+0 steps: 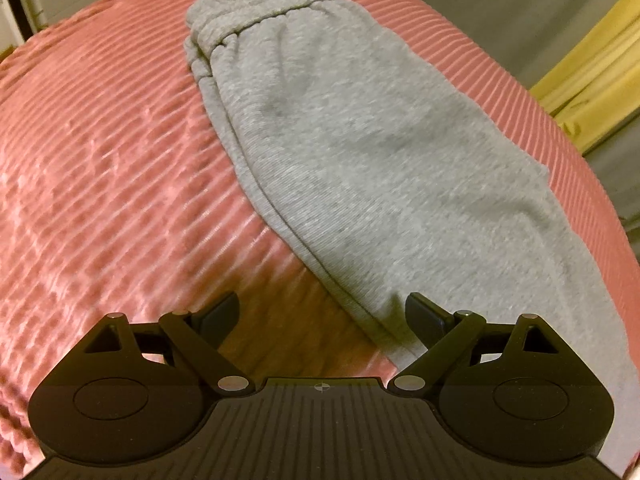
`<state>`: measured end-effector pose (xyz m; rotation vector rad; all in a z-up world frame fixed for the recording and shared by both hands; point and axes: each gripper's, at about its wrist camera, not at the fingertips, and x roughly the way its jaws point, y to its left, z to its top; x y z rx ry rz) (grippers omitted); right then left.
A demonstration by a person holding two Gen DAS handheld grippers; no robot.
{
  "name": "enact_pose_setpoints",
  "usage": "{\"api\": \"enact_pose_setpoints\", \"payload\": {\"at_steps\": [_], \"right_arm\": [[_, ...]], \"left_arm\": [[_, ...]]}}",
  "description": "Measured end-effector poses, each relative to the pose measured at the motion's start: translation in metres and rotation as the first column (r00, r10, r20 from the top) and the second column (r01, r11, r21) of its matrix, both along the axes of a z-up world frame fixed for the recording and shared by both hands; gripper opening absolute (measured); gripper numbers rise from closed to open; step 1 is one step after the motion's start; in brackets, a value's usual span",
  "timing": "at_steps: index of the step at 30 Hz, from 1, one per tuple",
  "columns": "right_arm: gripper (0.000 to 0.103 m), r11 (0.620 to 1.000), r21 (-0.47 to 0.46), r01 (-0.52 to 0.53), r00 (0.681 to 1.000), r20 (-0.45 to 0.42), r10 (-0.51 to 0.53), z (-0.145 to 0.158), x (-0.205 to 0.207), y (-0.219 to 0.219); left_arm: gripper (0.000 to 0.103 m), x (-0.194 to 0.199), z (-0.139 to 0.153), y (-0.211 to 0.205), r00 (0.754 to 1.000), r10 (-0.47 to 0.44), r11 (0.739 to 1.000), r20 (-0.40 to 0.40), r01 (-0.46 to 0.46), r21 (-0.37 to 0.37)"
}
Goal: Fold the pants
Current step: 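Close the right tool on the pant leg hem and lift it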
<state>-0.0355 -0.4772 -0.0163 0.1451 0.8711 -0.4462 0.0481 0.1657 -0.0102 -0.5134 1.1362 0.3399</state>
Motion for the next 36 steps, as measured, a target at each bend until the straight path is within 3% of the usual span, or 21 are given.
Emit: {"api": "enact_pose_setpoints", "payload": {"at_steps": [6, 12, 17, 21, 22, 27, 29, 32, 36], "right_arm": [[0.099, 0.958, 0.233, 0.169, 0.975, 0.102, -0.197, -0.004, -0.031, -0.045], [0.095, 0.89, 0.389, 0.236, 0.934, 0.161, -0.318, -0.013, -0.055, -0.069], [0.055, 0.855, 0.455, 0.25, 0.926, 0.146, -0.349, -0.025, -0.061, -0.078], [0.048, 0.829, 0.488, 0.273, 0.917, 0.128, -0.377, -0.026, -0.067, -0.083], [0.04, 0.828, 0.489, 0.275, 0.916, 0.127, -0.38, -0.027, -0.068, -0.084], [0.022, 0.822, 0.507, 0.26, 0.925, 0.114, -0.363, -0.031, -0.061, -0.091], [0.008, 0.805, 0.54, 0.245, 0.922, 0.129, -0.366, -0.034, -0.063, -0.092], [0.008, 0.786, 0.586, 0.197, 0.904, 0.203, -0.378, -0.032, -0.068, -0.094], [0.012, 0.776, 0.589, 0.224, 0.917, 0.143, -0.373, -0.039, -0.059, -0.098]], "left_arm": [[0.094, 0.0, 0.0, -0.001, 1.0, -0.004, 1.0, 0.001, 0.004, -0.001], [0.094, 0.0, -0.001, 0.0, 1.0, 0.002, 1.0, -0.001, -0.002, -0.016], [0.094, 0.001, -0.002, 0.001, 1.0, 0.01, 1.0, -0.011, -0.01, -0.028], [0.094, 0.001, -0.003, 0.001, 1.0, 0.018, 0.999, -0.015, -0.018, -0.035], [0.094, 0.001, -0.003, 0.002, 1.0, 0.02, 0.999, -0.015, -0.021, -0.037], [0.094, 0.001, -0.004, 0.002, 0.999, 0.025, 0.999, -0.022, -0.026, -0.045], [0.094, 0.001, -0.005, 0.003, 0.999, 0.028, 0.998, -0.023, -0.029, -0.05], [0.094, 0.001, -0.005, 0.004, 0.999, 0.032, 0.998, -0.023, -0.033, -0.059], [0.094, 0.003, -0.006, 0.004, 0.999, 0.031, 0.998, -0.029, -0.033, -0.06]]}}
